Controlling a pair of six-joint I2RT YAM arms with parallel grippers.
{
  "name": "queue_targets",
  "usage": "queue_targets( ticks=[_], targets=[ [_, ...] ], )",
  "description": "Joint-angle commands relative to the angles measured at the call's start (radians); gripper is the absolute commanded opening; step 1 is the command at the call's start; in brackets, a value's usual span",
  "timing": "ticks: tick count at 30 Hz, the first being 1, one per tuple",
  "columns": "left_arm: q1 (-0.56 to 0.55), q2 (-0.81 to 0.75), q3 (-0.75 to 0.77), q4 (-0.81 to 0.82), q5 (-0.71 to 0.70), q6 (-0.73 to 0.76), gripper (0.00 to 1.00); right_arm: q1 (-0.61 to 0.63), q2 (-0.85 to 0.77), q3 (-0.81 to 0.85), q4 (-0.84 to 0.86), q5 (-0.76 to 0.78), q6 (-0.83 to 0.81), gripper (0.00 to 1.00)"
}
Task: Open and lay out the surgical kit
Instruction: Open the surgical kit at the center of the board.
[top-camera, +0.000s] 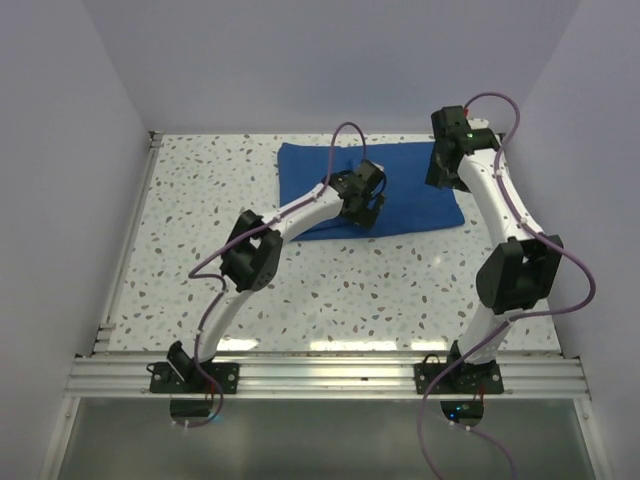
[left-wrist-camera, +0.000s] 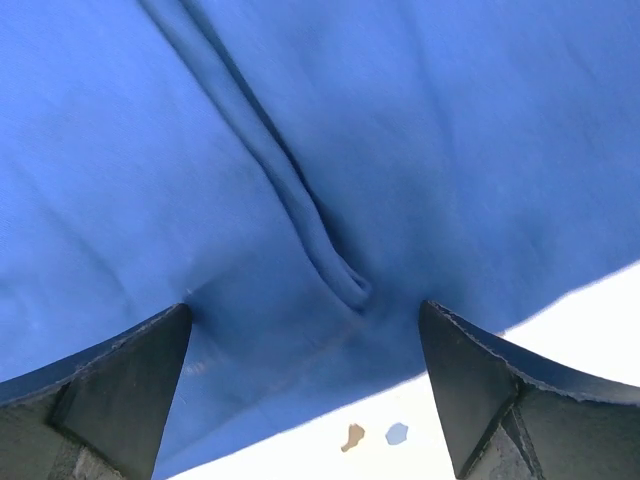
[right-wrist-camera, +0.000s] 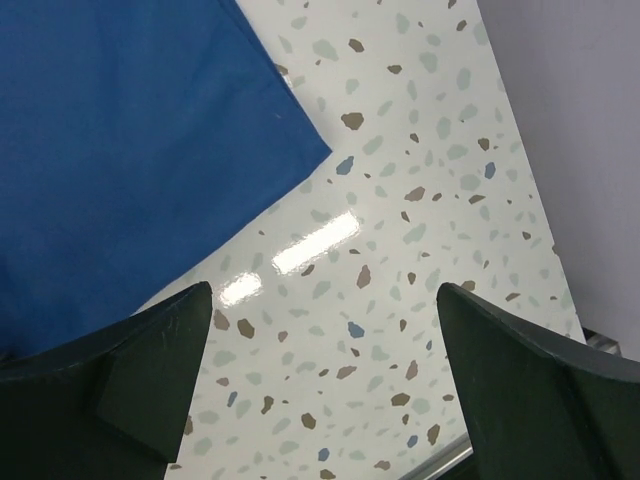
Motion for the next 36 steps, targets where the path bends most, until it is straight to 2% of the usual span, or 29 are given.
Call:
queue_targets(
  ticks=[1,4,7,8,10,12,13,15,16,21,22,26,28,31,36],
  targets=[
    [-0.013,0.059,0.061,-0.067,-0.088,0.026,1.0,0.013,-0.057,0.053,-0.009,-0.004,0.029,0.98],
    [-0.013,0.068,0.063,-0.061,-0.105,0.035,1.0,0.013,-0.053,0.051,-0.009,-0.039,0.027,0.98],
    [-0.009,0.074,0.078,-0.049,-0.089,0.04,0.84,0.013,-0.053,0.051,-0.011,-0.047,0.029,0.98],
    [-0.01,0.077,0.082,-0.05,-0.089,0.04,0.63,0.011,-0.053,0.051,-0.009,-0.048,0.029,0.98],
    [-0.005,0.074,0.096,-0.05,-0.095,0.04,0.34,0.011,-0.047,0.056,-0.011,-0.056,0.029,0.99],
    [0.001,0.062,0.104,-0.049,-0.094,0.04,0.3,0.011,-0.042,0.062,-0.015,-0.066,0.027,0.98],
    [0.004,0.053,0.108,-0.047,-0.091,0.038,0.22,0.011,-0.039,0.066,-0.018,-0.07,0.029,0.98],
    [0.014,0.045,0.119,-0.047,-0.08,0.038,0.14,0.011,-0.031,0.073,-0.018,-0.071,0.032,0.98],
    [0.024,0.035,0.122,-0.046,-0.077,0.037,0.01,0.011,-0.03,0.079,-0.018,-0.074,0.032,0.98],
    [0.077,-0.048,0.109,-0.065,-0.098,0.022,0.0,0.011,0.011,0.109,-0.009,-0.102,0.023,0.98],
    [0.108,-0.112,0.092,-0.062,-0.108,0.014,0.0,0.013,0.025,0.134,-0.005,-0.111,0.018,0.98],
    [0.218,-0.326,-0.071,-0.007,-0.08,-0.021,0.0,0.013,0.108,0.229,-0.007,-0.191,0.024,0.98],
    [0.286,-0.443,-0.213,0.025,-0.062,-0.029,0.0,0.013,0.171,0.302,-0.015,-0.223,0.035,0.98],
    [0.352,-0.571,-0.301,0.054,-0.031,-0.031,0.0,0.011,0.258,0.402,-0.034,-0.246,0.043,0.98],
    [0.487,-0.746,-0.561,0.072,-0.117,-0.044,0.0,0.011,0.376,0.517,-0.012,-0.26,0.038,0.98]
  ],
)
